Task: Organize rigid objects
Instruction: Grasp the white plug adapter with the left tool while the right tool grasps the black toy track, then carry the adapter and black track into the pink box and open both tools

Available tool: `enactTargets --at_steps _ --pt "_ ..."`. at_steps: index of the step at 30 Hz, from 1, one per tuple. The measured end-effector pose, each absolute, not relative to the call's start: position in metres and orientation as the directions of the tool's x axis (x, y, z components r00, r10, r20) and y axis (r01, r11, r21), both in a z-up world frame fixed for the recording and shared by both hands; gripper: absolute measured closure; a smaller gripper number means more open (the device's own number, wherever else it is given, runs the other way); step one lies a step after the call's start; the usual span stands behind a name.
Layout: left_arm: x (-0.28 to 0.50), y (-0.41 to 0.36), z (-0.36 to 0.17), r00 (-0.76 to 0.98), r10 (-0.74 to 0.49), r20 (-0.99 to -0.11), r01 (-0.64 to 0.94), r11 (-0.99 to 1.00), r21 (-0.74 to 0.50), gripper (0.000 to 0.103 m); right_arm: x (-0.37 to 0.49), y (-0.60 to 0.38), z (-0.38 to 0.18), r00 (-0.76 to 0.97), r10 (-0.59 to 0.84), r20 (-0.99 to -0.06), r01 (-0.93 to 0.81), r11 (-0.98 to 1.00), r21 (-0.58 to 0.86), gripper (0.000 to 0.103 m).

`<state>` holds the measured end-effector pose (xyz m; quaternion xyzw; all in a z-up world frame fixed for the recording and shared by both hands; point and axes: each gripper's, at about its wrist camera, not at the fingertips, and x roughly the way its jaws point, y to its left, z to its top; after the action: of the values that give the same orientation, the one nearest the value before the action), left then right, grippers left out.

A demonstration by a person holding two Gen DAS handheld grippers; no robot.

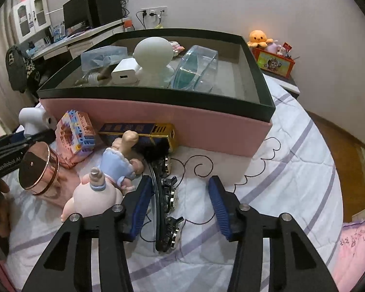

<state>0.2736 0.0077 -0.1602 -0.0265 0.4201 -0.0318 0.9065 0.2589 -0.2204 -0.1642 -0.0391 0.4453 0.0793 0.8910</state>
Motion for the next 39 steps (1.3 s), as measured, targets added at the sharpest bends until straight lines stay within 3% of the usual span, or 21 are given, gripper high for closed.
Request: enactTargets --at_steps 3,5,7,20,39 --pt "0.264 0.008 -0.157 0.651 -0.083 -0.754 0.037 0.996 -0.078 0.045 0.254 -0.23 -0.161 0.598 0.151 -0.787 -0.163 0.984 0.065 0.075" --pt "0.258 0.009 -0.156 0.651 -0.089 -0.754 0.037 0.996 -0.085 0.052 0.248 -0.234 -0.159 0.597 0.179 -0.782 -0.162 0.982 0.101 0.085" --pt "0.253 0.008 -0.156 0.651 -0.095 -0.753 0.042 0.995 -0.088 0.064 0.243 -0.233 -0.159 0.598 0.176 -0.782 -0.161 0.982 0.098 0.085" --pt "0.223 0.011 -0.147 0.656 -0.118 -0.745 0.049 0.992 -0.113 0.064 0.217 -0.246 -0.142 0.626 0.201 -0.753 -0.151 0.979 0.136 0.085" --pt "0.178 0.007 -0.09 0.734 -0.147 -0.663 0.092 0.989 -0.118 0.064 0.18 -0.249 -0.099 0.703 0.231 -0.673 -0.168 0.973 0.158 0.085"
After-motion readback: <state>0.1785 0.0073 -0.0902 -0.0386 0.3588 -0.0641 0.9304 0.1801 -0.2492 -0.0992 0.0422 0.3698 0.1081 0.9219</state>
